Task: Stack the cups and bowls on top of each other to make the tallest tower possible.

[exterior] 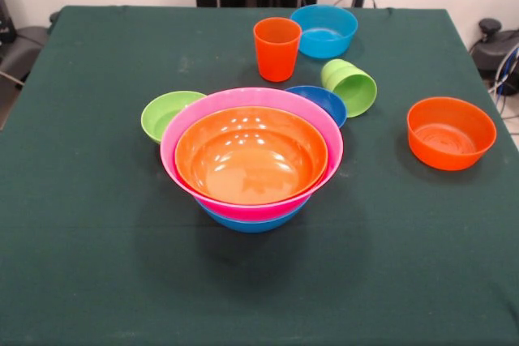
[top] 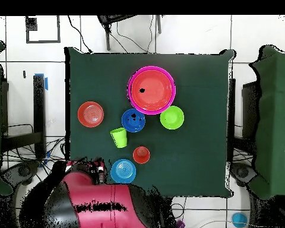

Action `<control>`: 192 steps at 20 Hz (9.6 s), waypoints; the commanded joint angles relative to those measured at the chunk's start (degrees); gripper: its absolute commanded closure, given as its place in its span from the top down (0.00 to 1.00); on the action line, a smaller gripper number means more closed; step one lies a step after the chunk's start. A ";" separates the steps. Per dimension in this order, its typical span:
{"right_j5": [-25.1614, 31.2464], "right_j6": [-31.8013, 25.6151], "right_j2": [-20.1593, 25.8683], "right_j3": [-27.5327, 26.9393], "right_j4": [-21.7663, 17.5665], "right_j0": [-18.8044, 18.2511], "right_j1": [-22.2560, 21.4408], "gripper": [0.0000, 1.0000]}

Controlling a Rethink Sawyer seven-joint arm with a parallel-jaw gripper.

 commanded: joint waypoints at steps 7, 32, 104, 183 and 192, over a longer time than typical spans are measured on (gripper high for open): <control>-5.69 6.82 -0.32 4.95 -3.68 -0.37 14.52 1.00; -24.06 6.25 0.17 2.71 -6.92 -2.86 35.31 1.00; -4.16 -6.81 7.50 -25.85 -18.02 -12.61 50.35 1.00; -14.67 9.00 2.99 7.23 -15.82 -5.42 26.11 1.00; -22.91 6.66 -2.34 -2.46 -23.53 -4.83 37.63 1.00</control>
